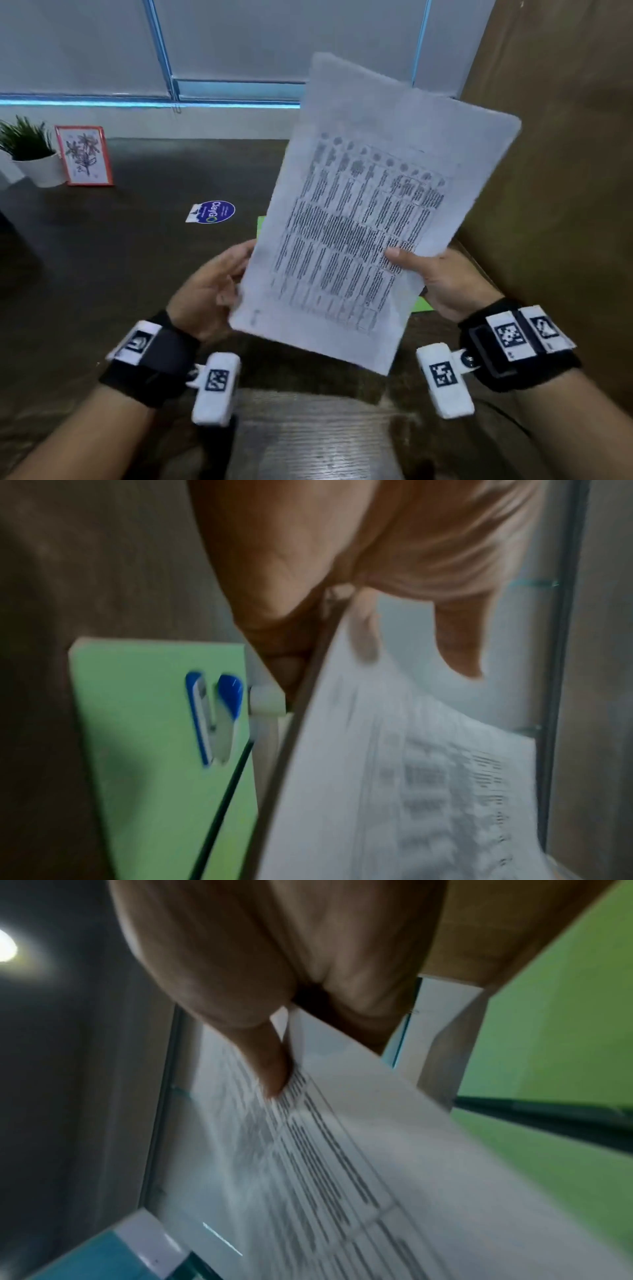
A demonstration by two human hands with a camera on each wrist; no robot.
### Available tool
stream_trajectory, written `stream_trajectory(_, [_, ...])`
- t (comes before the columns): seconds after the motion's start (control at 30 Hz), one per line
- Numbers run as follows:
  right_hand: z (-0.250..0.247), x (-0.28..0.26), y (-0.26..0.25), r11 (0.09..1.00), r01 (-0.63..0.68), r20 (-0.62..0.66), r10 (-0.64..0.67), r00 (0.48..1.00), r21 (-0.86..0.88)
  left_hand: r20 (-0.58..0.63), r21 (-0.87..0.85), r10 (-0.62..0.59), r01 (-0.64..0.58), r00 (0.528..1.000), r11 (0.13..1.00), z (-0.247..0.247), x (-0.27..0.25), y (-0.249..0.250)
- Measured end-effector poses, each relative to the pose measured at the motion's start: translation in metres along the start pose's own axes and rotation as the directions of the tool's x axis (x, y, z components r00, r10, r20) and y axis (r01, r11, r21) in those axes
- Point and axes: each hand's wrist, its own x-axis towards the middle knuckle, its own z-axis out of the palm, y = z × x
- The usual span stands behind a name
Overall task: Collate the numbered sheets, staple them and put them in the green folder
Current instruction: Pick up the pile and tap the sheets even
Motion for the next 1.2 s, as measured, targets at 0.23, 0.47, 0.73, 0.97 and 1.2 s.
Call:
stream_trajectory(0.23, [0.020, 0.008, -0.007, 0.894, 0.187, 0.154, -0.134, 0.979, -0.408, -0.089, 0.370, 0.097, -0.058, 0.991, 0.927, 0.028, 0.011, 0.020])
stream_trajectory(0.47, [0.030, 0.009, 0.041, 0.923, 0.095, 0.076, -0.071, 0.995, -0.374, -0.365, 0.358, 0.394, -0.264, 0.843, 0.896, 0.054, 0.003, -0.005])
stream_trajectory(0.73, [0.015, 0.002, 0.103, 0.937, 0.038, 0.013, -0.036, 0.999, -0.347, -0.344, 0.440, 0.264, -0.094, 0.901, 0.893, 0.027, 0.002, -0.057])
stream_trajectory(0.97, [0.017, 0.007, 0.090, 0.910, 0.003, 0.001, -0.003, 1.000, -0.415, -0.452, 0.471, 0.127, 0.115, 0.883, 0.875, 0.024, 0.009, -0.067])
stream_trajectory(1.2, [0.007, 0.000, 0.121, 0.839, -0.028, 0.089, 0.090, 0.992, -0.543, -0.488, 0.592, 0.086, 0.257, 0.869, 0.764, 0.019, 0.004, -0.089])
